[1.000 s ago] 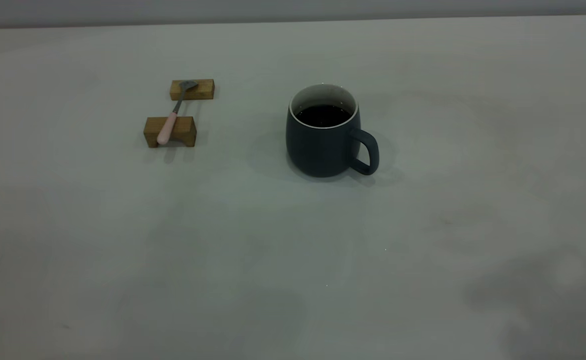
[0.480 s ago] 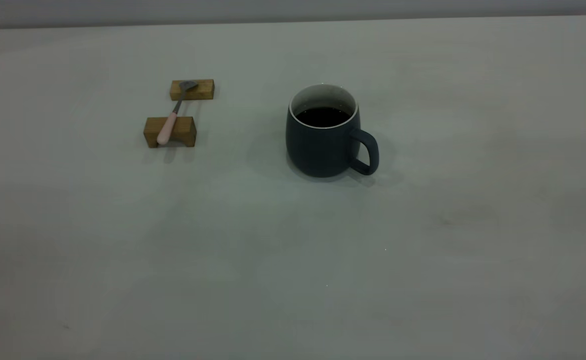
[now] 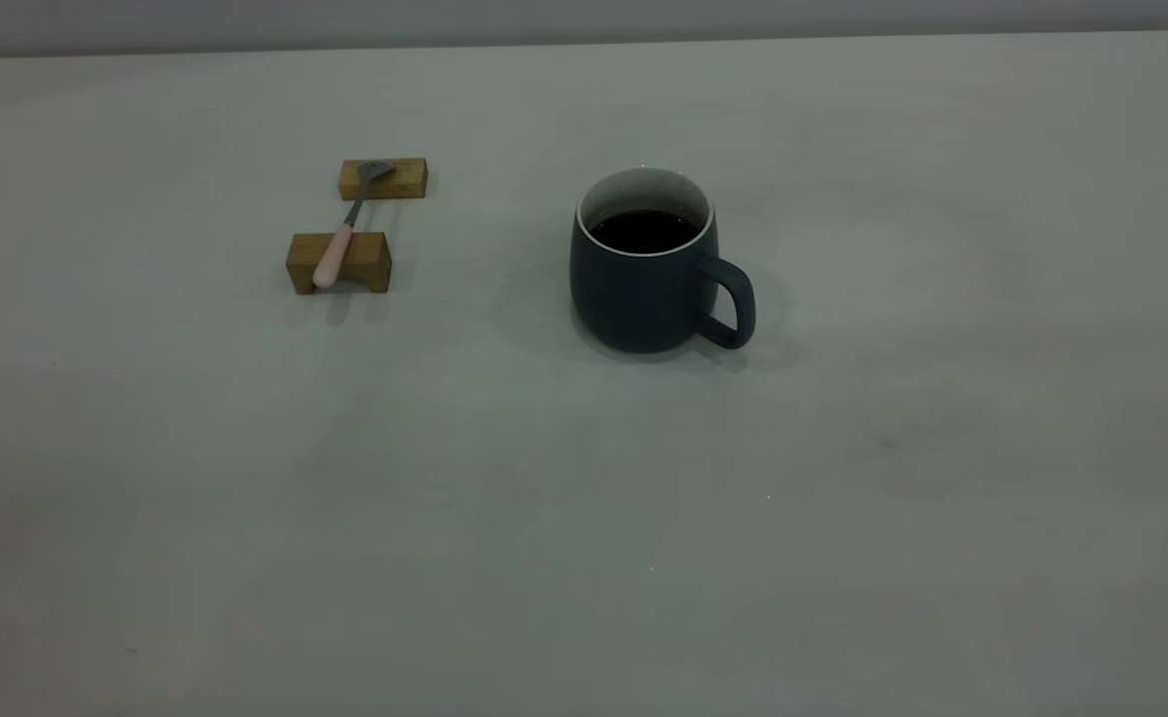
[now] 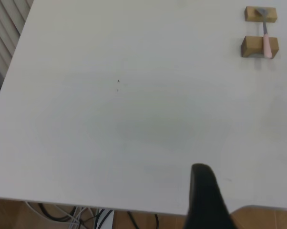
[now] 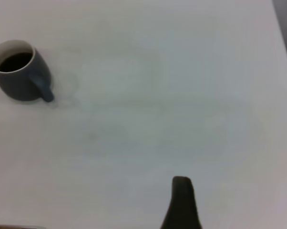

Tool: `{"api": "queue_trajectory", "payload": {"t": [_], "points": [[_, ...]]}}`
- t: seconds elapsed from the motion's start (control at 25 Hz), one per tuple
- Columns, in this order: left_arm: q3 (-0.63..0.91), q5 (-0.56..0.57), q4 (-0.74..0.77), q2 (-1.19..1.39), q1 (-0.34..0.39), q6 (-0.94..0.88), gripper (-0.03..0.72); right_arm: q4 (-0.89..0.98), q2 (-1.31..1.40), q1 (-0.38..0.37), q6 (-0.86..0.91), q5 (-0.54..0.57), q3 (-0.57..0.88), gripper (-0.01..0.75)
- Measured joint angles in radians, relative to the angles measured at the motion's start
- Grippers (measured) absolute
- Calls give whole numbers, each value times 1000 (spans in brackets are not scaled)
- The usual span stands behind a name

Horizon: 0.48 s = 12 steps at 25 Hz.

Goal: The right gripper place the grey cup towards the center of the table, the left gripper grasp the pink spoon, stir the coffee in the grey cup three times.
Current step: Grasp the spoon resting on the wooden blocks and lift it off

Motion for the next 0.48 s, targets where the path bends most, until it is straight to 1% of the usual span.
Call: {"api": "queue_trajectory", "payload": {"t": [0.2,0.32,0.48], "points": [[0,0,0,0,0,0,523,4,0,-3,-1,-8,19,642],[0,0,0,0,0,0,523,4,0,-3,-1,-8,19,626],[0,0,0,0,0,0,523,4,0,-3,-1,-8,19,560]]}}
